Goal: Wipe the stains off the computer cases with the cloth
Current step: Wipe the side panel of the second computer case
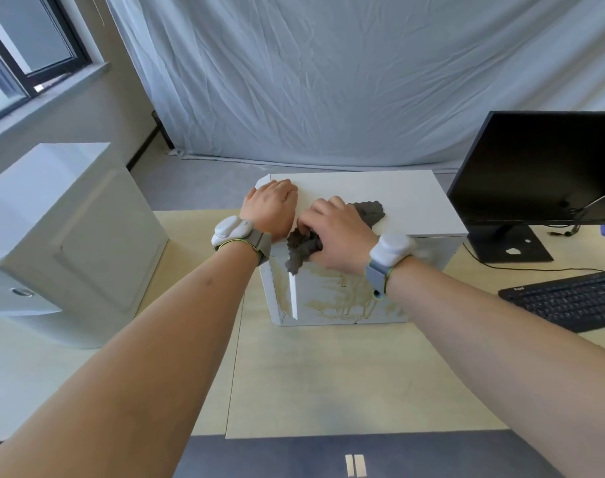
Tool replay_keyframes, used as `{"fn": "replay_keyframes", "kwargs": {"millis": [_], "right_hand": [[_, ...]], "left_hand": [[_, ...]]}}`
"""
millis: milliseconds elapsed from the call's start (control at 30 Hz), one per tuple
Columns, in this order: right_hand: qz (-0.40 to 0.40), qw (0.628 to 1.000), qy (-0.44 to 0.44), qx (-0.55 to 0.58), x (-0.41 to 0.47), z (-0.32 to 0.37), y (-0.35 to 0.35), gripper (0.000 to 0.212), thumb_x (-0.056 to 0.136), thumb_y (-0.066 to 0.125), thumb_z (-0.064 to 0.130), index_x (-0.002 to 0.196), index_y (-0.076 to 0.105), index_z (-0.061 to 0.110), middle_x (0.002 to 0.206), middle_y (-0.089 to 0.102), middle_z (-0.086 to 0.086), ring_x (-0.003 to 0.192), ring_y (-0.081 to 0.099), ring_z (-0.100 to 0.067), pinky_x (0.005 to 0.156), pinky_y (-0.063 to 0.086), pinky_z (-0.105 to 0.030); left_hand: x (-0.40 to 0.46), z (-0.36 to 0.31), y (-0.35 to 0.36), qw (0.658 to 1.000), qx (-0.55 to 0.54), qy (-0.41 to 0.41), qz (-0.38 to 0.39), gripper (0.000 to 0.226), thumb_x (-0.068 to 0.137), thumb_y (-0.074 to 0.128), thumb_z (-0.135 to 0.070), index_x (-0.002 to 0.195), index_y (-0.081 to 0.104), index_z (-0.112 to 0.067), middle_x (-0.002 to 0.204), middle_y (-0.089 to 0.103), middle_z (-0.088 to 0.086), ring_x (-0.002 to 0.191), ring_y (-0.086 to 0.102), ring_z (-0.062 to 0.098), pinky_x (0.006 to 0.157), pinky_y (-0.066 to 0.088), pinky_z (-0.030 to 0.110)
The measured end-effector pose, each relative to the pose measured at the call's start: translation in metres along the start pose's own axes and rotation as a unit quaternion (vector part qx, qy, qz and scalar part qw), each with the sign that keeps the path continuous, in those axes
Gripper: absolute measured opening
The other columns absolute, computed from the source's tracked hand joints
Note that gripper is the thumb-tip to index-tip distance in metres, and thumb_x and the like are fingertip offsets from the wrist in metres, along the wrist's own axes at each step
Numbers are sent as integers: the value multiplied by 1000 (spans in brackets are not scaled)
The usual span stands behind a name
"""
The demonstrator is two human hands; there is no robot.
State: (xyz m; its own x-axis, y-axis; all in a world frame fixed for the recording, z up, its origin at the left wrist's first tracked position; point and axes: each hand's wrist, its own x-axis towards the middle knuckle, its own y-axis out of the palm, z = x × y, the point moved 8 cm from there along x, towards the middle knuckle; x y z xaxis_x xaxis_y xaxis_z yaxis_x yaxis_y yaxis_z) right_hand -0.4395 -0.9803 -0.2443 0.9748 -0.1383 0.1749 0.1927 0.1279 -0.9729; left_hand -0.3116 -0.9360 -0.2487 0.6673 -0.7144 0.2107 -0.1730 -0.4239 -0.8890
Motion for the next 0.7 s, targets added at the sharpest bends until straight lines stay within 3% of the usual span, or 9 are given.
{"fn": "replay_keyframes", "kwargs": {"millis": [100, 200, 433, 533, 633, 700], "right_hand": [[-43, 997, -11, -59, -7, 1, 4, 40, 71, 68, 23, 107, 54, 28, 106, 52, 2, 96, 45, -28, 78, 43, -42], [-32, 996, -8, -81, -20, -13, 0, 47, 70, 65, 17, 113, 50, 30, 110, 48, 3, 100, 43, -27, 80, 40, -40], [28, 996, 56, -59, -46, -57, -11, 51, 74, 61, 12, 115, 42, 33, 116, 44, 5, 106, 38, -26, 91, 41, -44], [5, 997, 80, -4, -43, -56, -21, 39, 79, 63, 18, 113, 47, 31, 108, 49, 3, 100, 45, -28, 82, 44, -42], [-90, 994, 17, 63, -34, -27, -34, 27, 84, 65, 19, 110, 64, 23, 100, 56, -2, 89, 53, -28, 71, 45, -37], [-120, 990, -74, -13, -29, 4, -25, 22, 87, 56, 15, 104, 70, 18, 97, 58, -6, 85, 51, -28, 65, 41, -34]], "left_hand": [[-3, -2, 0, 1000, 1, 1, 0, 38, 105, 30, -27, 123, 62, -18, 138, 58, 1, 132, 42, 20, 107, 25, 33], [-4, -4, 0, 1000, 1, 5, 3, 39, 105, 30, -27, 128, 59, -21, 141, 55, -1, 135, 40, 20, 110, 22, 33], [-6, -3, -1, 1000, -9, 2, -2, 37, 106, 29, -26, 124, 61, -18, 139, 57, -1, 132, 41, 19, 108, 22, 33], [-5, -3, -1, 1000, -10, -1, -9, 37, 106, 30, -27, 124, 62, -19, 140, 57, -3, 133, 41, 19, 110, 22, 33], [-3, -4, 0, 1000, -5, 4, -12, 38, 106, 31, -29, 128, 62, -23, 147, 53, -7, 137, 41, 19, 113, 22, 34], [-1, -1, 2, 1000, -4, -2, -9, 37, 105, 32, -29, 126, 62, -24, 144, 55, -4, 136, 42, 20, 111, 24, 34]]}}
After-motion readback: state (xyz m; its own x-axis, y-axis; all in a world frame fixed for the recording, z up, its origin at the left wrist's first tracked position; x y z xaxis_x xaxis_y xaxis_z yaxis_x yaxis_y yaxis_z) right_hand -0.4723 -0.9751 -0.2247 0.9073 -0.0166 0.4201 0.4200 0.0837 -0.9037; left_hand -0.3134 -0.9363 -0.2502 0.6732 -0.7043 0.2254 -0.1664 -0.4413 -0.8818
